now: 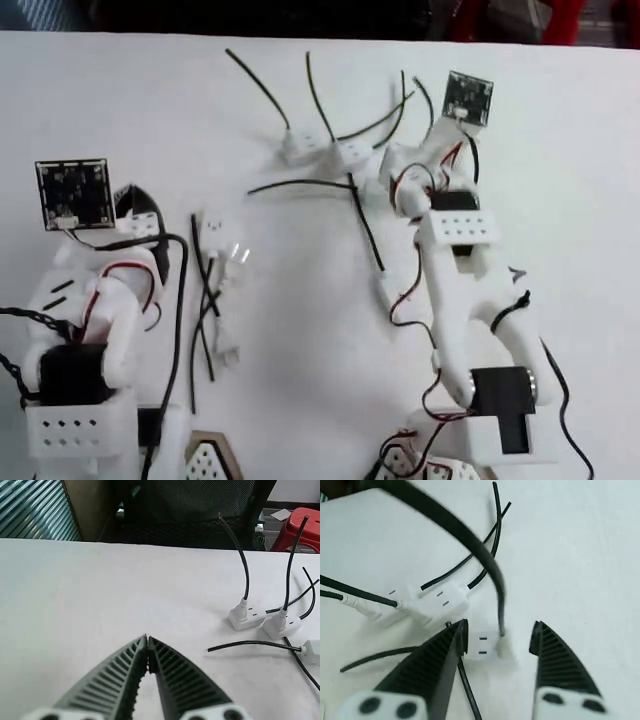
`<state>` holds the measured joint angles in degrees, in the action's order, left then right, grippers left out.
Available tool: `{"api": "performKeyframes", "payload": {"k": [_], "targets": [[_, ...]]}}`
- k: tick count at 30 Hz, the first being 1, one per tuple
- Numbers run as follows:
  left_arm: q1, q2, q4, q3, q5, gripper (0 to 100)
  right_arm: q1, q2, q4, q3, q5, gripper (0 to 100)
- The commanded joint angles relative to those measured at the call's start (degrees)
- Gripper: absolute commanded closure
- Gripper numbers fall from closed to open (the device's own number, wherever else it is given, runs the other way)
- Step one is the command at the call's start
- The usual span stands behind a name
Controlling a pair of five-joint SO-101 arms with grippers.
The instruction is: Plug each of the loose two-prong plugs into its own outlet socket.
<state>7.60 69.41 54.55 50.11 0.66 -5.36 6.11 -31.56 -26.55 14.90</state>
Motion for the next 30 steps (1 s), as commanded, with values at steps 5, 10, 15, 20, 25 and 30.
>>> {"api": "performKeyframes", "payload": {"k": [5, 10, 15, 20, 25, 30], "targets": [[-0.66, 0.92, -1.58, 0.35, 0.53, 97, -2.86, 10.77, -26.68, 5.98, -8.18, 79.0], [-0.66, 0.92, -1.76, 0.53, 0.62, 97, -4.7, 12.35, -36.35, 0.35, -17.49, 78.8], [-0.66, 0.92, -1.76, 0.53, 0.62, 97, -2.68, 11.21, -32.57, -5.71, -20.57, 79.1], [-0.66, 0.92, -1.76, 0.62, 0.62, 97, -0.84, 9.71, -24.66, -7.91, -21.01, 90.4], [-0.66, 0.92, -1.76, 0.62, 0.62, 97, 0.92, 3.91, -16.22, -11.25, -26.29, 96.0], [-0.66, 0.92, -1.76, 0.62, 0.53, 97, -0.04, -3.12, -15.6, -11.25, -28.31, 98.0]]}}
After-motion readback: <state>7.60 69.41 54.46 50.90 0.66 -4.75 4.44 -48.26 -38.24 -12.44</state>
